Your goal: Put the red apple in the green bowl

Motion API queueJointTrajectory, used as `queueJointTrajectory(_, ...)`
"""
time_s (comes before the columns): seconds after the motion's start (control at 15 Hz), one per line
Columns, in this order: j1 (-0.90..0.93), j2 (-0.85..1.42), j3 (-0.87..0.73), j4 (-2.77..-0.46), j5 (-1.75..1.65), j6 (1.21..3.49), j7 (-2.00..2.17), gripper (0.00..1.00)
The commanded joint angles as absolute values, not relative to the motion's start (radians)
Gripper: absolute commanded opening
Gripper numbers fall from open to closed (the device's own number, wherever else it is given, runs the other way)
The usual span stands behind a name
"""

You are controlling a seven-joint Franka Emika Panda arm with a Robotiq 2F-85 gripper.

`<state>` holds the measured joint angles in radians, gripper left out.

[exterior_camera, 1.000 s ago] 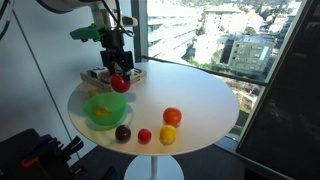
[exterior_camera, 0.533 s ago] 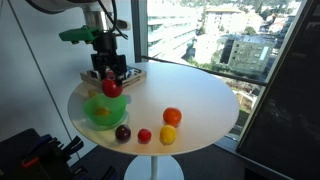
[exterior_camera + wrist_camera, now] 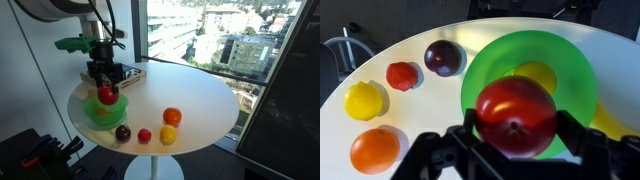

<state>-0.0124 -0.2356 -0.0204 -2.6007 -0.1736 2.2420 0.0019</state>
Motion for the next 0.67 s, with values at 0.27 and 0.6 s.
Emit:
queueJointTrajectory(0.27,-0.019,-0.219,-0.034,-2.663,-0.149,2.393,-0.042,0.56)
queueJointTrajectory(0.6,-0.026,-0.186,-0.038,-2.654,-0.152,2.42,-0.031,1.0)
